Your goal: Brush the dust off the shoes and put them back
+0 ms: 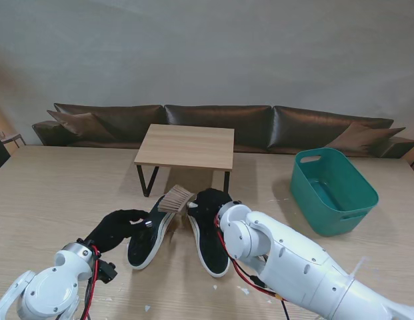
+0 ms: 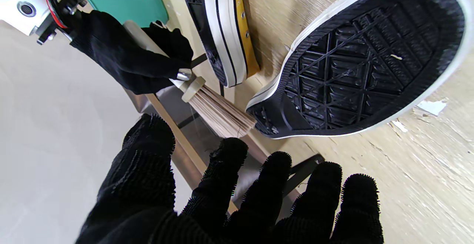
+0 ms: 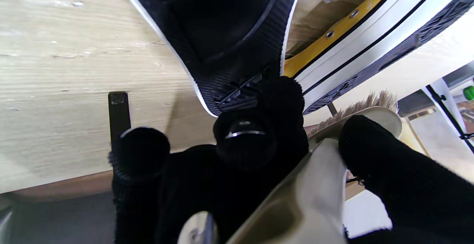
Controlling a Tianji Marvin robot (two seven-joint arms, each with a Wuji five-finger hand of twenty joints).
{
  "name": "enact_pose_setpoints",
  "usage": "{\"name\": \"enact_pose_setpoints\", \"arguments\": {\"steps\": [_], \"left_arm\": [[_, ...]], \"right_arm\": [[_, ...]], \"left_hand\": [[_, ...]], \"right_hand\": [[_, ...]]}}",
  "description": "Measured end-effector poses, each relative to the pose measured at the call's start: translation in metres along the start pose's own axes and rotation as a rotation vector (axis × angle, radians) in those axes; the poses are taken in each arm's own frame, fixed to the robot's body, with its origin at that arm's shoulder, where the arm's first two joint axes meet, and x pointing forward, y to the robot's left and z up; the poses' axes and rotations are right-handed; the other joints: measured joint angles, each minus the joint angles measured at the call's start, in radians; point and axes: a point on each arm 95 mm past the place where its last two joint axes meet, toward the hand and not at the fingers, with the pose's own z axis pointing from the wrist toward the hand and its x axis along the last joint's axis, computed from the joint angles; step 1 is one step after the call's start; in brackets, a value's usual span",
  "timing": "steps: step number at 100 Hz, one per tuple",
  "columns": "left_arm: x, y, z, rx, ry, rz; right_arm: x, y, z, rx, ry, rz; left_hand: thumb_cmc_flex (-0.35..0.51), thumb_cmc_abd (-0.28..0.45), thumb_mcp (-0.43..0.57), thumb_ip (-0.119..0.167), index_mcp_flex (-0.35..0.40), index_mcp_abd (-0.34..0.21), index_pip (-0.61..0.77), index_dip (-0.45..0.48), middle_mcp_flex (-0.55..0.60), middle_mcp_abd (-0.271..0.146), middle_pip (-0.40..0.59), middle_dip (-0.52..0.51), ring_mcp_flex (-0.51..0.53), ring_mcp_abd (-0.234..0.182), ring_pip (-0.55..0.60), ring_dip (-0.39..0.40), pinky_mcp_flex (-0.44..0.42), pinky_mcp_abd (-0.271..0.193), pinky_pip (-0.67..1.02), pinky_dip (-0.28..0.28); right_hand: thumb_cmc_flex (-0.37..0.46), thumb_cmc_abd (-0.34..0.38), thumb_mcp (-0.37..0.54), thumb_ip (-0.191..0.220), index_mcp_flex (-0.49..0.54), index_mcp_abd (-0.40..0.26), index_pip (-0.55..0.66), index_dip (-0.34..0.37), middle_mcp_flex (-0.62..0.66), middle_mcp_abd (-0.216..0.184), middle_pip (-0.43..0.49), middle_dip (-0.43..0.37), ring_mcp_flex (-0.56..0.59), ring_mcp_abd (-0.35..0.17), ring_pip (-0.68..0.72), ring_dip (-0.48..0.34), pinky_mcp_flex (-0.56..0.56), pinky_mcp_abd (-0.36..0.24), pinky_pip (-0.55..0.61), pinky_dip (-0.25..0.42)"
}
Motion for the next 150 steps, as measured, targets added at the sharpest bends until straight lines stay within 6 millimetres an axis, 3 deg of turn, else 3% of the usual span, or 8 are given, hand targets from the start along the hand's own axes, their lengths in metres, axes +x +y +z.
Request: {"name": "enact_pose_setpoints", "arguments": {"steps": [22,46,65,66,98,150], "left_arm": [[0.001,0.000,0.000,0.001,-0.003,0.000],[0.001,0.002,-0.001,0.001,-0.011,0.002],[0.001,0.004,0.000,-0.005,-0.012,0.007],[0.001,0.004,0.000,-0.006,-0.011,0.007],[0.001,0.004,0.000,-0.007,-0.011,0.007],[-0.001,0.006,-0.001,-0.010,-0.018,0.010]], "right_arm": [[0.003,0.000,0.011,0.000,-0.039,-0.036],[0.006,-0.008,0.010,0.035,-0.029,-0.050],[0.013,-0.020,-0.002,0.056,0.016,-0.082],[0.013,-0.021,-0.003,0.057,0.019,-0.084],[0.034,-0.047,-0.021,0.084,0.088,-0.101],[0.046,-0.065,-0.058,0.101,0.220,-0.073]], "left_hand": [[0.000,0.000,0.000,0.000,0.000,0.000,0.000,0.000,0.000,0.000,0.000,0.000,0.000,0.000,0.000,0.000,0.000,0.000,0.000,0.000],[0.000,0.000,0.000,0.000,0.000,0.000,0.000,0.000,0.000,0.000,0.000,0.000,0.000,0.000,0.000,0.000,0.000,0.000,0.000,0.000],[0.000,0.000,0.000,0.002,0.000,0.000,0.000,0.000,0.000,0.000,0.000,0.000,0.000,0.000,0.000,0.000,0.000,0.000,0.000,0.000],[0.000,0.000,0.000,0.020,0.000,0.000,0.000,0.000,0.000,0.000,0.000,0.000,0.000,0.000,0.000,0.000,0.000,0.000,0.000,0.000],[0.001,0.000,-0.010,0.020,0.000,0.000,0.000,0.000,0.000,0.000,0.000,0.000,0.000,-0.001,0.000,0.000,0.000,0.000,0.000,0.000],[0.011,0.000,-0.012,0.021,0.000,0.000,0.000,0.000,0.000,0.000,0.000,0.000,0.000,-0.001,-0.001,0.000,0.000,-0.001,0.000,0.000]], "right_hand": [[0.000,0.000,0.000,0.000,0.000,0.000,0.000,0.000,0.000,0.000,0.000,0.000,0.000,0.000,0.000,0.000,0.000,0.000,0.000,0.000],[0.000,0.000,0.000,0.000,0.000,0.000,0.000,0.000,0.000,0.000,0.000,0.000,0.000,0.000,0.000,0.000,0.000,0.000,0.000,0.000],[0.000,0.000,0.000,0.000,0.000,0.000,0.000,0.000,0.000,0.000,0.001,0.000,0.000,0.000,0.000,0.000,0.000,0.000,0.000,0.000],[0.000,0.000,0.000,0.000,0.000,0.000,0.000,0.000,0.000,0.000,0.001,0.000,0.000,0.000,0.000,0.000,0.000,0.000,0.000,0.000],[-0.002,0.000,0.000,0.000,0.000,0.000,0.000,0.000,0.000,0.000,0.001,0.000,0.000,0.000,0.000,0.000,0.000,-0.007,0.008,0.000],[-0.002,0.000,0.000,0.000,0.001,0.000,0.000,0.000,0.000,0.000,0.001,0.000,0.000,0.000,0.000,0.000,0.000,-0.008,0.008,0.000]]}}
